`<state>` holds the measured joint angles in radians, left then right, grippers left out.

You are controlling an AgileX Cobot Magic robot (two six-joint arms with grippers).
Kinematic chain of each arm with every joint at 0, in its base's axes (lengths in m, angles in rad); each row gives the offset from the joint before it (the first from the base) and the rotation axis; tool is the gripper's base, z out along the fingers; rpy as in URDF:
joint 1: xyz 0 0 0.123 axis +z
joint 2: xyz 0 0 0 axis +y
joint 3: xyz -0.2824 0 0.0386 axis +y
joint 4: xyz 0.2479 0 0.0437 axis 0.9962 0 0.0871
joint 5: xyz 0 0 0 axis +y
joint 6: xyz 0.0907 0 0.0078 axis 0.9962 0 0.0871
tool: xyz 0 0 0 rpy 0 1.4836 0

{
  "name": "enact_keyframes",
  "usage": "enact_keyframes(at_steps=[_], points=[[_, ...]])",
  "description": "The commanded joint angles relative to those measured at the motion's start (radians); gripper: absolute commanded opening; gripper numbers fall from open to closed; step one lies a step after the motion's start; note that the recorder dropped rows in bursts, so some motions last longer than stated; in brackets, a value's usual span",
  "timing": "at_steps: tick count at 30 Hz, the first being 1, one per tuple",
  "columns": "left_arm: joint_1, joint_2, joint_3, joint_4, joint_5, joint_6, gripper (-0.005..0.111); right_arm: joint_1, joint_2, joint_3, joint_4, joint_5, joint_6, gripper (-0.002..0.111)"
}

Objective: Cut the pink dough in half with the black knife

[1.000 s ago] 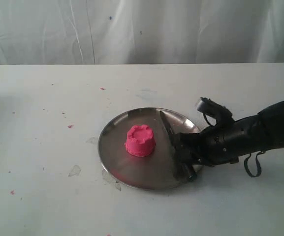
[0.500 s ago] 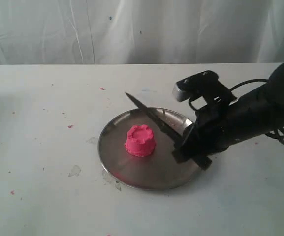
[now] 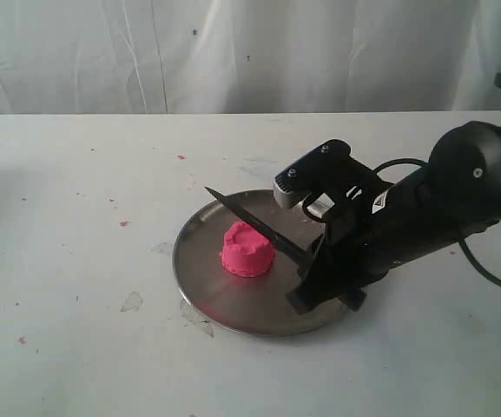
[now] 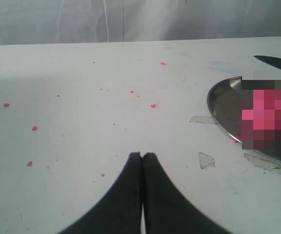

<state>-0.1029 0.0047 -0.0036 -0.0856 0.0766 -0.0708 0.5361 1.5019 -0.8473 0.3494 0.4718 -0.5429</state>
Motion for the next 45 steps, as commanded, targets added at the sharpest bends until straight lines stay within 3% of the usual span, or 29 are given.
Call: enact_keyframes(at_steps=[1,27,37,41,45], points=[[-0.001,-0.005,0.004,-0.002,0.0,-0.002,0.0,0.003,0.003,-0.013,-0.01,-0.027,0.022,0.005],[-0.001,-0.005,0.004,-0.002,0.0,-0.002,0.0,0.003,0.084,-0.029,-0.012,-0.059,0.034,0.005],[-0.001,-0.005,0.004,-0.012,-0.095,-0.008,0.0,0.003,0.143,-0.029,-0.043,-0.093,0.059,0.005],[-0.001,-0.005,0.004,-0.081,-0.137,-0.158,0.0,0.003,0.161,-0.03,-0.047,-0.107,0.059,0.005],[-0.001,-0.005,0.004,-0.103,-0.097,-0.286,0.0,0.003,0.172,-0.048,-0.054,-0.107,0.059,0.005]])
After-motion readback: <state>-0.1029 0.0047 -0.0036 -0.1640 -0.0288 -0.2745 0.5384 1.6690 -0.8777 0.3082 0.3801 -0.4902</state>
